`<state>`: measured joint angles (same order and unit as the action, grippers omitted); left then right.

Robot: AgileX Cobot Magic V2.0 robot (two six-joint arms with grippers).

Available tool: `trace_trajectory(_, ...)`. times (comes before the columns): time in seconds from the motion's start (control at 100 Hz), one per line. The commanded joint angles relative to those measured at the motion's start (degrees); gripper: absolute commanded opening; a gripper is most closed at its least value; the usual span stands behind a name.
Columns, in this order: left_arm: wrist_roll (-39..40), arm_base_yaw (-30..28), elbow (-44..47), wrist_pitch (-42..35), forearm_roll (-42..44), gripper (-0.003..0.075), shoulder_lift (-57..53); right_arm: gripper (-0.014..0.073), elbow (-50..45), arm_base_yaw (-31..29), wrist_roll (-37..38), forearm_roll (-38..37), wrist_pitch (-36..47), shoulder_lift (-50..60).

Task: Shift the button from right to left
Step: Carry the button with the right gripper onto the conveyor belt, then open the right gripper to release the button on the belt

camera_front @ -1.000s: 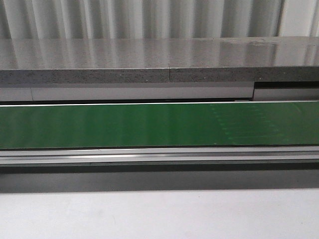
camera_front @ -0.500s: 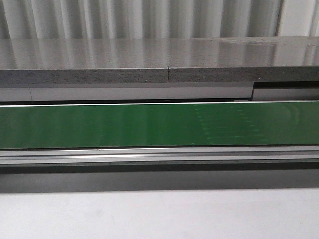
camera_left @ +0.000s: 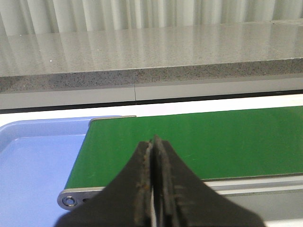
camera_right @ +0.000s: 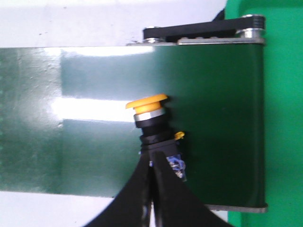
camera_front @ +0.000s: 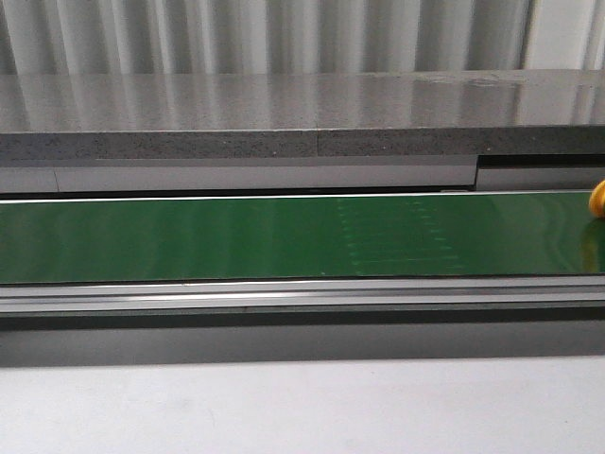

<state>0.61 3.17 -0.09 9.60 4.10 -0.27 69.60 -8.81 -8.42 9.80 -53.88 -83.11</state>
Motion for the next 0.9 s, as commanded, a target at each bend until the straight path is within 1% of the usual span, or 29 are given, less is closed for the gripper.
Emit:
trace_trajectory(0.0,0.3,0.2,1.4,-4.7,-0.4,-0.002,-2.0,-0.0067,1.0,2.2,-0.9,1.0,1.2,4.1)
trace_trajectory(0.15,0.3,0.2,1.4,-4.7,-0.4,-0.002,-2.0,-0.0067,-2.6,6.7,-1.0,1.0,4.7,9.5)
trace_trajectory(0.38,0.3,0.2,1.4,-4.7,-0.4,-0.002,-2.0,-0.0067,-12.1,11.6,-1.8,1.0,12.1,20.3)
trace_trajectory(0.66,0.3,0.2,1.4,-4.7,-0.4,-0.002,-2.0,-0.0067,-25.1,12.0,-1.8,1.0,20.3,36.3)
trace_trajectory(0.89,0.3,0.2,1.4,-4.7,-0.4,-0.002,-2.0,-0.0067,-34.7,12.0,-1.8,1.1,23.9,50.9)
